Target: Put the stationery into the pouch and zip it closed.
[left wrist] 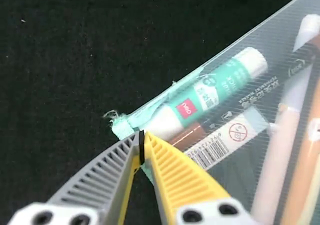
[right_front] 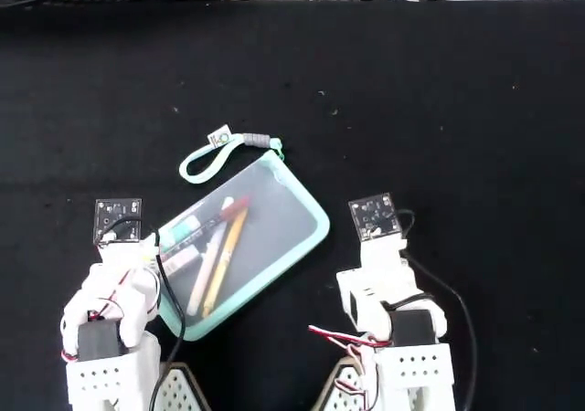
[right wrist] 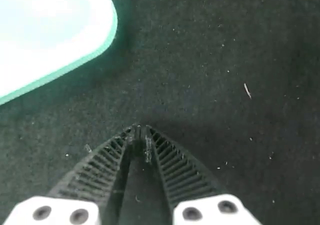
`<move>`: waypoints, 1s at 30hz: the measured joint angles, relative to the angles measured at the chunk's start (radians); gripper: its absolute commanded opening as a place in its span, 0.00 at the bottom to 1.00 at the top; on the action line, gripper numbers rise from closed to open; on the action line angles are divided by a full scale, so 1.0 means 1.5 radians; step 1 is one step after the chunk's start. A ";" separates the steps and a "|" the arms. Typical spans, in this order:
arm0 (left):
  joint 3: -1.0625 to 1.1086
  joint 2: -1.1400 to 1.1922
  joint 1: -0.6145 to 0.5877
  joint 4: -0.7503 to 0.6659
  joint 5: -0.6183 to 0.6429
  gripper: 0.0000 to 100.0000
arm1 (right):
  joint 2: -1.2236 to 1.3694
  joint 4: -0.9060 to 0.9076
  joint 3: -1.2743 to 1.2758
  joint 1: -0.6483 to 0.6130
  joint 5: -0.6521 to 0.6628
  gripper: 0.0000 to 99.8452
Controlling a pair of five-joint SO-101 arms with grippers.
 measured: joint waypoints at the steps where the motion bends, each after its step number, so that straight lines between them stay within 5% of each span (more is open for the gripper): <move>1: 0.000 0.000 0.000 0.000 0.000 0.03 | 0.000 0.000 0.000 0.000 0.000 0.01; 30: 0.000 -0.001 0.000 0.000 0.000 0.03 | -0.049 0.000 -0.002 0.000 -0.002 0.01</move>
